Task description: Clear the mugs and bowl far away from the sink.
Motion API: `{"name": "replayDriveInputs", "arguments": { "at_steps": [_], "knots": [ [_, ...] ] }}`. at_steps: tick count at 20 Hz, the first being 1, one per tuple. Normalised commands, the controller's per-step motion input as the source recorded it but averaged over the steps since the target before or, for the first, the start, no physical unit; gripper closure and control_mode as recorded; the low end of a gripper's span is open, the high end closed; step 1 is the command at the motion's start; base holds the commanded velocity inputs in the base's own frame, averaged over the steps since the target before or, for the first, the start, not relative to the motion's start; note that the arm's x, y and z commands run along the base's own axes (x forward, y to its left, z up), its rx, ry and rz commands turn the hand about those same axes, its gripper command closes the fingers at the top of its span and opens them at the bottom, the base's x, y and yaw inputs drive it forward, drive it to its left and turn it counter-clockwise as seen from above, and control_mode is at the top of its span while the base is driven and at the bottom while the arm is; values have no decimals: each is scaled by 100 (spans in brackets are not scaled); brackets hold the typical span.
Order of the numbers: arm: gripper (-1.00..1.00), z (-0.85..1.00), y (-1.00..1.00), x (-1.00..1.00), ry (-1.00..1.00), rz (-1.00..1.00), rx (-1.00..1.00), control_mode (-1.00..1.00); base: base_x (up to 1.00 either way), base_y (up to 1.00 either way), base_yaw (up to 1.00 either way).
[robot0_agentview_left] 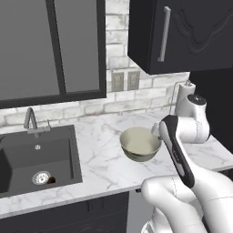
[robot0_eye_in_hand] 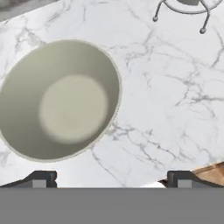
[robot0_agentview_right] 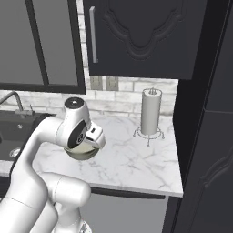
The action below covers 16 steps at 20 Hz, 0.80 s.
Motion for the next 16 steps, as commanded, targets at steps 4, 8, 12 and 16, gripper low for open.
{"name": "replayDriveInputs", "arguments": {
  "at_steps": [4,8,12,16],
  "knots": [
    [-100,-29,-9,36,3,-12,0,-100,0,0,0],
    [-100,-24,-11,33,5,-8,1,-100,0,0,0],
    [-100,-20,-18,18,9,0,8,-100,0,0,0],
    [-100,-26,-2,20,5,2,10,-100,0,0,0]
  ]
}}
